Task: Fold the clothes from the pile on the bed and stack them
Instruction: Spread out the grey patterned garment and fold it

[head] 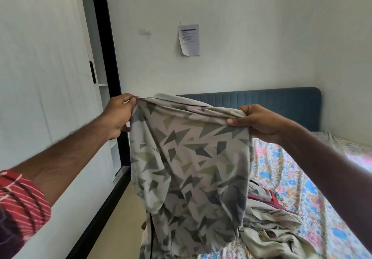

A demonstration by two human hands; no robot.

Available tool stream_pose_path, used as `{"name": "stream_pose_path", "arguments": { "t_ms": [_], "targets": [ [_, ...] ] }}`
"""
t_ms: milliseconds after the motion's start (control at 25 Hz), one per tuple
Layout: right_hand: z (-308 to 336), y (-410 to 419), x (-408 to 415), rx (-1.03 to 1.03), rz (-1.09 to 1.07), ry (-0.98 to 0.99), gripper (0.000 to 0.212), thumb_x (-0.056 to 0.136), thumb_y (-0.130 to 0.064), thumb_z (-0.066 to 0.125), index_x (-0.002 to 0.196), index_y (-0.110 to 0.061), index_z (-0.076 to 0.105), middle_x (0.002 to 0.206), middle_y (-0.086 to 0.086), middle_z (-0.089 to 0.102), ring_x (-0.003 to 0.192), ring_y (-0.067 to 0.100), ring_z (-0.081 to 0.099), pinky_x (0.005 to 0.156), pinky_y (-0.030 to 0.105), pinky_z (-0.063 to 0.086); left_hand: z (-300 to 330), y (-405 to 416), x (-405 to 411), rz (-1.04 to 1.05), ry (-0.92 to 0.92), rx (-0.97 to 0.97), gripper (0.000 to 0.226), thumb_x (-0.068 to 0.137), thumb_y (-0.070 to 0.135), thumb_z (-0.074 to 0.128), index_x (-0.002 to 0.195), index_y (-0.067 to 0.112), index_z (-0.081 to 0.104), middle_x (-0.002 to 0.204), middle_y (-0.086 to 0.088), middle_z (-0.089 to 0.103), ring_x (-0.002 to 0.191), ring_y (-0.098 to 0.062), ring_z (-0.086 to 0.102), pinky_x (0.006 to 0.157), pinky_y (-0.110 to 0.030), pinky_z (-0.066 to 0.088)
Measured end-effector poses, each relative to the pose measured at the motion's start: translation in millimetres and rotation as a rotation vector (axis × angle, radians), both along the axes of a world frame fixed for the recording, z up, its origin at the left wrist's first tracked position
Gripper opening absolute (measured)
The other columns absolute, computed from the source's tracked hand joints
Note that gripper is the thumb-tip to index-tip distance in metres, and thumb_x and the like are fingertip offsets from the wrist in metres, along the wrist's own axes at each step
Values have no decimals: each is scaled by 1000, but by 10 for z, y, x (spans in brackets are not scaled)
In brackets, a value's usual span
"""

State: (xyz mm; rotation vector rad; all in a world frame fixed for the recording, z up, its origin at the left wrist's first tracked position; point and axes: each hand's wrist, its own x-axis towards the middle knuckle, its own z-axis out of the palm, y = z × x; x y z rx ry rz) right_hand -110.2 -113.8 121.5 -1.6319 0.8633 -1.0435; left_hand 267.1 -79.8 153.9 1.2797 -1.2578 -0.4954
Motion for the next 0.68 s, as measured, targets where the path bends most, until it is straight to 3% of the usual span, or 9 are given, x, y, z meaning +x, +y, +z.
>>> {"name": "stream_pose_path", "arguments": {
  "t_ms": [120, 240, 320, 400, 480, 600, 680],
  "targets": [
    [76, 30, -30, -74, 28, -73, 44, 57, -36, 99, 76, -14, 66, 84, 10, 72, 77, 22, 70, 65, 31, 61, -37, -114, 109, 178, -115, -273, 28, 107, 26, 45, 86, 21, 62, 86, -6, 59, 81, -21, 52, 76, -35, 42],
    [256, 136, -257, 18, 180, -141, 41, 83, -43, 77, 100, -5, 77, 105, 21, 76, 88, 27, 76, 77, 37, 64, 56, -40, 274, 258, -640, -539, 27, 107, 27, 49, 91, 10, 62, 83, -11, 64, 75, -27, 56, 72, -39, 45],
    [325, 123, -350, 68, 110, 76, 50, 91, -46, 62, 108, 0, 76, 114, 23, 74, 94, 29, 76, 84, 39, 64, 193, 27, 328, 122, -777, -460, 36, 101, 38, 62, 81, 8, 62, 75, -12, 63, 68, -26, 56, 67, -39, 45],
    [373, 78, -365, 29, 107, 378, 49, 96, -43, 58, 105, 1, 77, 110, 23, 75, 94, 31, 74, 82, 39, 63, 309, 70, 368, 20, -789, -259, 33, 90, 38, 75, 74, 10, 67, 72, -12, 63, 66, -21, 54, 64, -35, 44],
    [436, 54, -391, -81, 126, 461, 38, 97, -34, 61, 98, -1, 79, 100, 19, 75, 90, 28, 71, 79, 33, 61, 357, 75, 407, -33, -735, -181, 18, 91, 29, 76, 83, 12, 75, 81, -14, 70, 74, -21, 61, 73, -40, 52],
    [398, 21, -391, -88, 226, 248, 32, 93, -31, 72, 96, 1, 74, 95, 17, 70, 89, 23, 68, 84, 30, 60, 322, 73, 419, -137, -522, -231, 15, 100, 23, 63, 90, 20, 74, 90, -6, 72, 81, -14, 64, 75, -38, 53],
    [256, 6, -308, 22, 304, 88, 28, 95, -27, 68, 95, 1, 68, 92, 16, 67, 81, 20, 68, 75, 27, 61, 286, 61, 393, -167, -371, -202, 18, 104, 24, 57, 92, 22, 71, 87, 0, 70, 76, -9, 63, 68, -32, 52]
  ]
}}
